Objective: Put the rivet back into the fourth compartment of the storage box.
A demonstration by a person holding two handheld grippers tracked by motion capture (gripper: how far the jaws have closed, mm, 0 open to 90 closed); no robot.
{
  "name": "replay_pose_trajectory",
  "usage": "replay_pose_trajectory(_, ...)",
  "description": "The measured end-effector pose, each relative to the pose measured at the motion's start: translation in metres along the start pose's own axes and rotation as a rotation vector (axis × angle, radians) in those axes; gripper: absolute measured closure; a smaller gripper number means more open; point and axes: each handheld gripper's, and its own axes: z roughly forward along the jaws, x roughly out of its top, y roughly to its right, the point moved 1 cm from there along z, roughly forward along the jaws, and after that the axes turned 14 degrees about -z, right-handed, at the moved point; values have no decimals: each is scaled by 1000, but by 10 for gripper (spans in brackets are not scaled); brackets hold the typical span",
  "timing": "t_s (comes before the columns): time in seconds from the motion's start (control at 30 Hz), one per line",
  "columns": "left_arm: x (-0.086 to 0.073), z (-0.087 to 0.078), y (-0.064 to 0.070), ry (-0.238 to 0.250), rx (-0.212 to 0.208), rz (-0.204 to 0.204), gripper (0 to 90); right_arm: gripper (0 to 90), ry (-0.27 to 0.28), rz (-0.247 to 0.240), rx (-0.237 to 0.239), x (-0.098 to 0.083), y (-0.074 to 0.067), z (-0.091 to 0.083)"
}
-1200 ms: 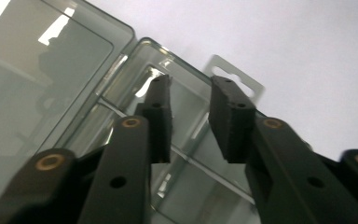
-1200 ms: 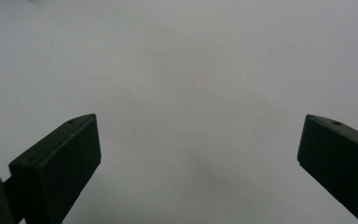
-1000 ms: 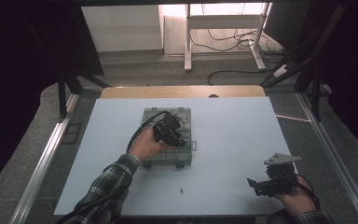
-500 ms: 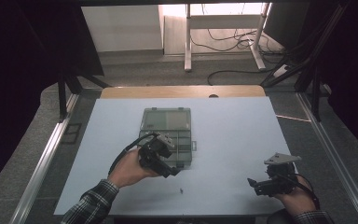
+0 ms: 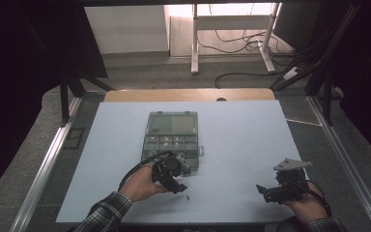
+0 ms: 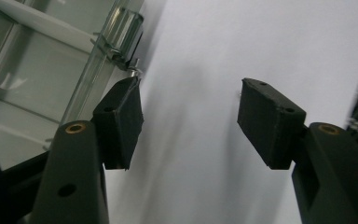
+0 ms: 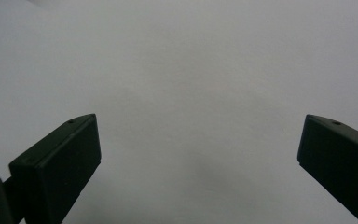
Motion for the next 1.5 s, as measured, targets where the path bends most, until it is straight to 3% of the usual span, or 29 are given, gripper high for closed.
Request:
replay_pose_trajectory(0.3, 10, 13, -1, -45, 30, -35, 383, 0, 1, -5, 4, 0, 0, 0)
replay_pose_trajectory(0.67, 16, 21, -5, -86, -14, -66, 359, 0, 0, -7, 8, 0, -1, 0)
replay_pose_trajectory(0.97, 16, 18, -4, -101, -11, -48, 488, 0, -1, -6, 10, 0, -1, 0)
replay_pose_trajectory(1.1, 17, 13, -5, -81, 8, -48, 480, 0, -2, -7, 10, 0, -1, 0)
replay_pose_trajectory(1.5, 21, 21, -5, -110, 13, -54, 439, 0, -2, -10, 13, 0, -1, 1)
